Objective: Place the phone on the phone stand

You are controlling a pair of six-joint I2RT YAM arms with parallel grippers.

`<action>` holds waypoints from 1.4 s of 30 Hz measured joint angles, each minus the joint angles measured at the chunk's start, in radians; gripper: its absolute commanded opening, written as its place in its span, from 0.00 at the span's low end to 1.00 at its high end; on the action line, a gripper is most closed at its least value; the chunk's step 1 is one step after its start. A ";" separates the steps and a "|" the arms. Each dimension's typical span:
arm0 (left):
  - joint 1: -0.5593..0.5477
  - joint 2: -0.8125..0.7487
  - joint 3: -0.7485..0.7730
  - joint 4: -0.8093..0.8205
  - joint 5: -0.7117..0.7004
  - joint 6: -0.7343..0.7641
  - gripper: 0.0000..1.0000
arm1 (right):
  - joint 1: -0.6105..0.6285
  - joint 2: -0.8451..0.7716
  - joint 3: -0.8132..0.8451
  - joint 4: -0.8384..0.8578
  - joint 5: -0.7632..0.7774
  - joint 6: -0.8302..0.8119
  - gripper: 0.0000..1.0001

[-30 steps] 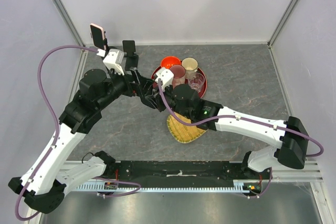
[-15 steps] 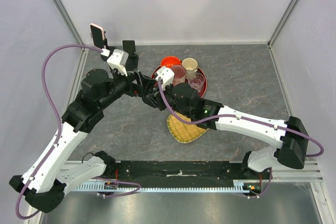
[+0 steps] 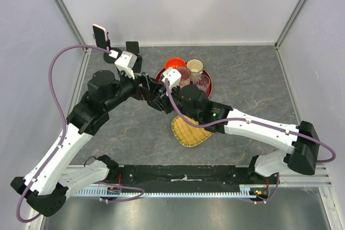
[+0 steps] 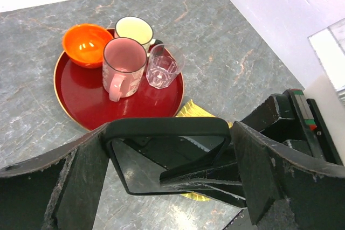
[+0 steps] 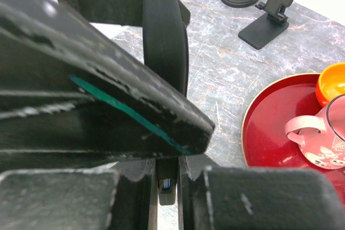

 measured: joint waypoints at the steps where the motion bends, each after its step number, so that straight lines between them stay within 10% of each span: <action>1: -0.002 0.002 0.000 -0.001 0.005 0.000 0.96 | 0.000 -0.005 0.000 0.002 -0.002 0.000 0.00; 9: -0.008 0.020 0.000 0.002 0.019 0.000 0.69 | 0.002 -0.017 0.000 0.009 -0.012 0.002 0.00; 14: -0.008 0.024 0.000 0.003 0.016 0.000 0.72 | 0.000 -0.017 0.000 0.005 -0.008 0.005 0.00; 19: -0.008 0.024 0.000 0.003 0.014 0.000 0.05 | 0.000 -0.017 0.000 0.005 -0.009 0.005 0.03; 23: -0.010 0.027 0.005 0.002 0.005 0.001 0.02 | 0.000 -0.016 0.000 0.007 -0.008 0.010 0.44; 26: -0.010 0.039 0.014 -0.003 -0.020 0.008 0.02 | 0.000 -0.017 0.000 0.021 -0.008 0.017 0.98; 42: 0.120 0.218 0.050 0.109 -0.138 0.236 0.02 | -0.161 -0.343 -0.228 -0.005 -0.034 0.028 0.98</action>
